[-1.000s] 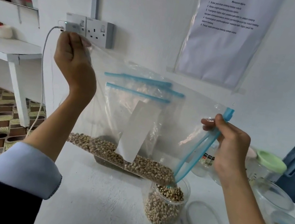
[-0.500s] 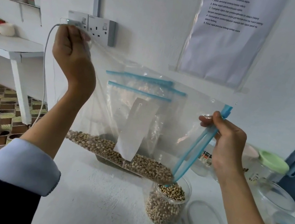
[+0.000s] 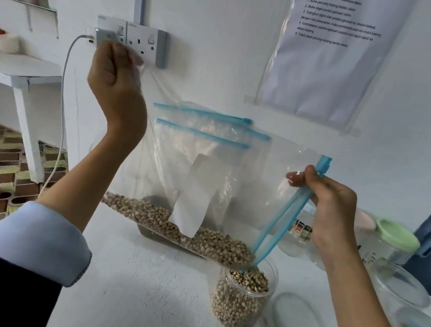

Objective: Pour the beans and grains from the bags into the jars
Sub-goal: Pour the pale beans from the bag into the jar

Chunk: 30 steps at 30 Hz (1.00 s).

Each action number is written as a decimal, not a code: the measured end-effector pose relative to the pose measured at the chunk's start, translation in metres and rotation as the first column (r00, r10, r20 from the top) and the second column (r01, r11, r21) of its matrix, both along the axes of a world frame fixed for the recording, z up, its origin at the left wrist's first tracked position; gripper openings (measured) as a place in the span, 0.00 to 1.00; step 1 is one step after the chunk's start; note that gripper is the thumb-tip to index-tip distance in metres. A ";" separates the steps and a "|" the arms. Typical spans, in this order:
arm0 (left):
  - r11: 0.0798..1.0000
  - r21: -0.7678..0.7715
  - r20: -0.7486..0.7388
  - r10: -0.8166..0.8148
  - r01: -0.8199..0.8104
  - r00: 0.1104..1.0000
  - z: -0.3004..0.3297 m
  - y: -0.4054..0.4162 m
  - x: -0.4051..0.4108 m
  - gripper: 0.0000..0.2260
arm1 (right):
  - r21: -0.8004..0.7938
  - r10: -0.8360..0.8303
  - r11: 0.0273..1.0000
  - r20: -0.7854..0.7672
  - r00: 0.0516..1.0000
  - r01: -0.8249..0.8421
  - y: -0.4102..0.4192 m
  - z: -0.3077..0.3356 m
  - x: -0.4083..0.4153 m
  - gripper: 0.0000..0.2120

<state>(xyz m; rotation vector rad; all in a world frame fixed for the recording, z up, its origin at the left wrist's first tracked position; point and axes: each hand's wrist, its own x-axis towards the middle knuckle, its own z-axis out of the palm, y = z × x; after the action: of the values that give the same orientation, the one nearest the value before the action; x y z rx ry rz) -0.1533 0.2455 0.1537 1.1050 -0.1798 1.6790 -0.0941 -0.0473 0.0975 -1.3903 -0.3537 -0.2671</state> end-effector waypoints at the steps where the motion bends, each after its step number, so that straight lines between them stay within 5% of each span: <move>1: 1.000 -0.005 -0.001 -0.009 0.009 1.000 0.000 -0.001 0.001 0.10 | 0.018 -0.017 1.000 0.002 1.000 0.017 -0.001 0.000 -0.001 0.12; 9: 1.000 -0.009 0.015 0.009 -0.009 1.000 0.000 0.001 0.003 0.10 | 0.104 -0.060 0.993 0.011 0.998 0.059 -0.007 0.004 -0.006 0.12; 30: 0.999 0.003 0.043 0.032 -0.032 0.999 0.002 0.004 -0.005 0.11 | 0.005 0.033 0.999 -0.040 0.999 -0.033 0.008 0.008 -0.006 0.11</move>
<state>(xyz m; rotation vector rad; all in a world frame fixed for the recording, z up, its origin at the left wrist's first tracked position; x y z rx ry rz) -0.1580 0.2491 0.1559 1.0801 -0.1937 1.7326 -0.1003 -0.0391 0.1058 -1.3821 -0.3421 -0.2120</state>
